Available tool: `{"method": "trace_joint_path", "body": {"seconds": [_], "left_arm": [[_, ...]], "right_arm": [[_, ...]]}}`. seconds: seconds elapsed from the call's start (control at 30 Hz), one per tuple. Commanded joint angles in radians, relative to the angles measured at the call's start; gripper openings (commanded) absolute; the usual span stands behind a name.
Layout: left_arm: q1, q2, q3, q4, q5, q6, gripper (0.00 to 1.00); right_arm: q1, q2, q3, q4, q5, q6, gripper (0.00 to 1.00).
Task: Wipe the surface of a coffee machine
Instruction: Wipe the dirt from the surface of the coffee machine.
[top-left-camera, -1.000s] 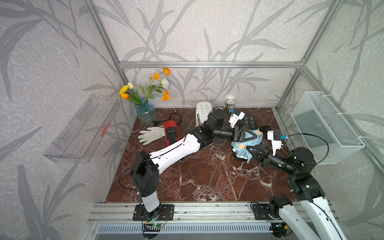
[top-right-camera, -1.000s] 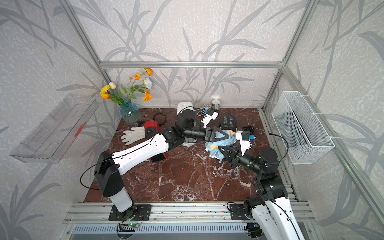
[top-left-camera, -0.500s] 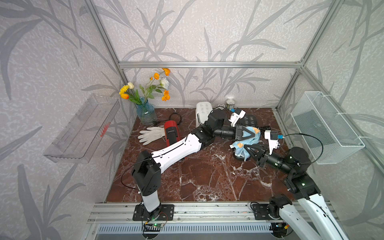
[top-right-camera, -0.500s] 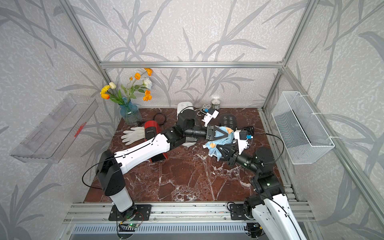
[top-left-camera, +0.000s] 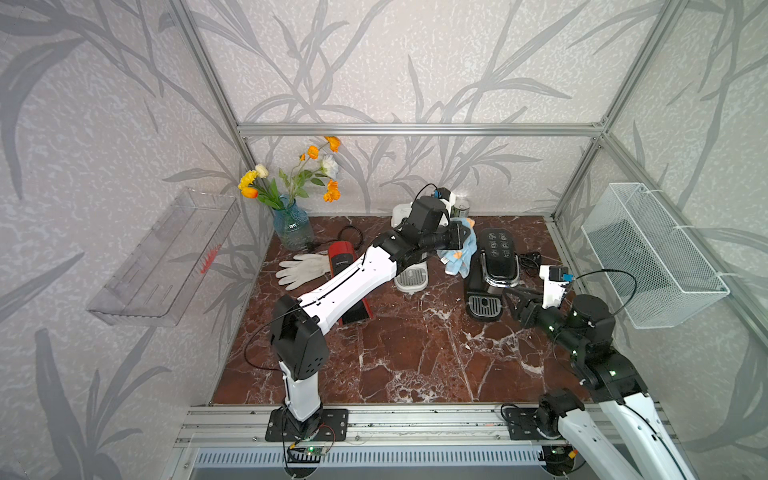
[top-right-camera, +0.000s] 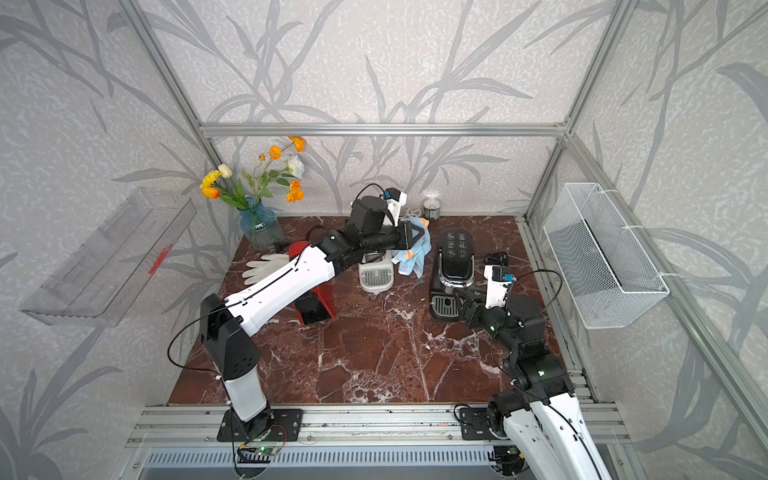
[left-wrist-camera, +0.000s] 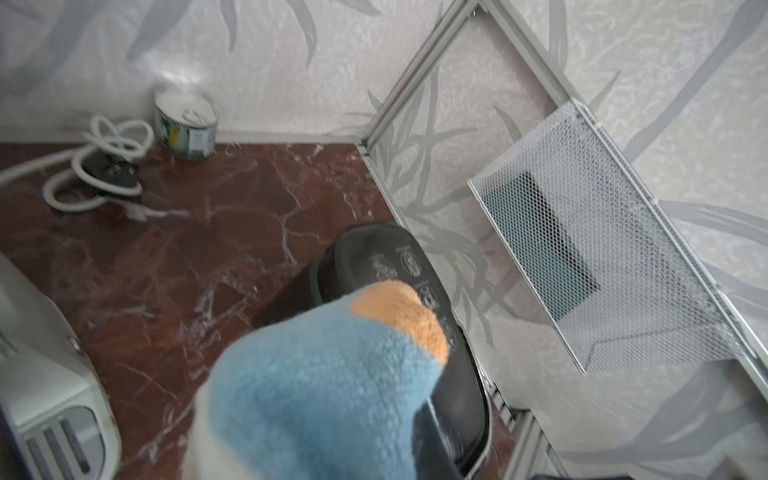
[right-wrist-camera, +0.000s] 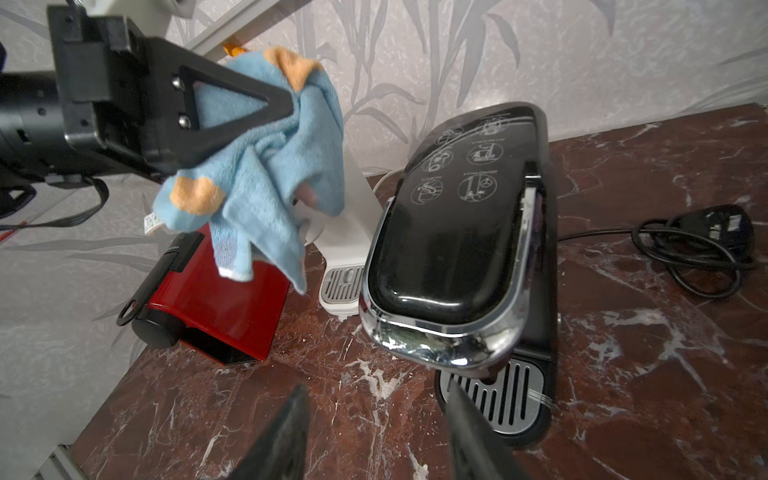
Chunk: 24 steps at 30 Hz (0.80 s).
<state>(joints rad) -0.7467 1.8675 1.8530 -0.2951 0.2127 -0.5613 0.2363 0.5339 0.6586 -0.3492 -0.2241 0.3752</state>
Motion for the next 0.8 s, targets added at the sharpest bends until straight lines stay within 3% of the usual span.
{"method": "trace_joint_path", "body": {"seconds": [0.0,0.13,0.3,0.77], "left_arm": [[0.004,0.106,0.113,-0.071,-0.1,0.092,0.0],[0.004,0.231,0.241,-0.117,-0.095,0.09,0.0],[0.006,0.307,0.269,-0.103,-0.071,0.066,0.0],[0.007,0.358,0.003,0.19,0.148,-0.113,0.0]], "right_arm": [[-0.005,-0.002,0.035,-0.03,0.036,-0.028,0.53],[-0.006,-0.009,0.033,-0.033,0.035,-0.025,0.53],[-0.008,-0.019,0.03,-0.044,0.032,-0.024,0.53],[-0.008,0.0,0.022,-0.001,0.009,0.002,0.53]]}}
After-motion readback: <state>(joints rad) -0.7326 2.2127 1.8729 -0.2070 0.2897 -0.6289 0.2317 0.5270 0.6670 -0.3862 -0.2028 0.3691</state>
